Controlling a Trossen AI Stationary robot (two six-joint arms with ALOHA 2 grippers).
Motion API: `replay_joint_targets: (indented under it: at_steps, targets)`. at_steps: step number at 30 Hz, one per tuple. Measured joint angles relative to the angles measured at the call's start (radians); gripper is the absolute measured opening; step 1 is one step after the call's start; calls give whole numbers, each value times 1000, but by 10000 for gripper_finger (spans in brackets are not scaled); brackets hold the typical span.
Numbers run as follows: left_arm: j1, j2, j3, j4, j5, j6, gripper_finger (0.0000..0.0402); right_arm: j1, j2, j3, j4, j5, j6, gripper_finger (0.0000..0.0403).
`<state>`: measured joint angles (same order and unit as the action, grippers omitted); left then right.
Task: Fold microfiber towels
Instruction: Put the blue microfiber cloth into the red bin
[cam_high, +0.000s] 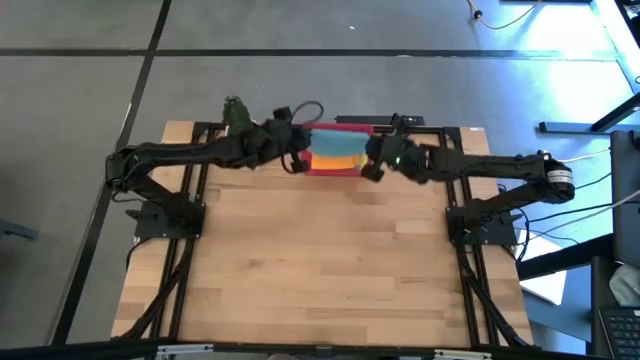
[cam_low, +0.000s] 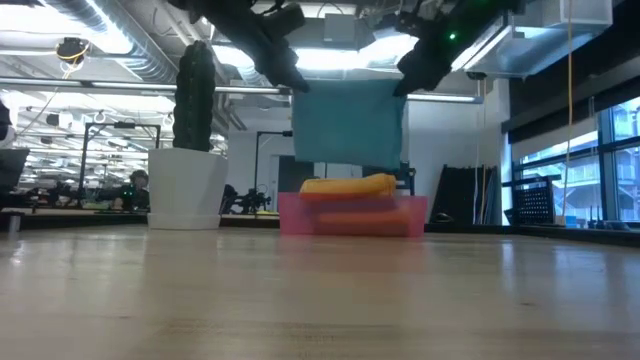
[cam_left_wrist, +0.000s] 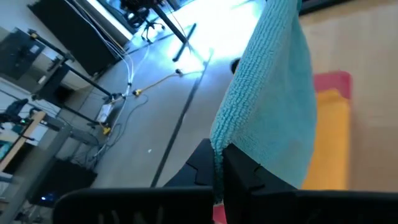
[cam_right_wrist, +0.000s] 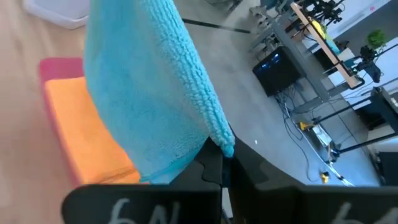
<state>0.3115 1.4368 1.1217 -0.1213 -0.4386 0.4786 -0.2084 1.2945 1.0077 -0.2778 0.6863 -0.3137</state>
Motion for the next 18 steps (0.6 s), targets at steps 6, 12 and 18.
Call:
replay_joint_targets:
  at_steps: [6, 12, 18]
  targets:
    - [129, 28, 10, 82, 103, 50, 0, -207, 14, 2, 73, -210, -82, 6]
    - [228, 118, 10, 168, 209, 56, 0, -342, 60, 2, 109, -364, -104, 6]
    - [210, 176, 10, 126, 193, 80, 0, -341, 93, 2, 55, -393, -107, 6]
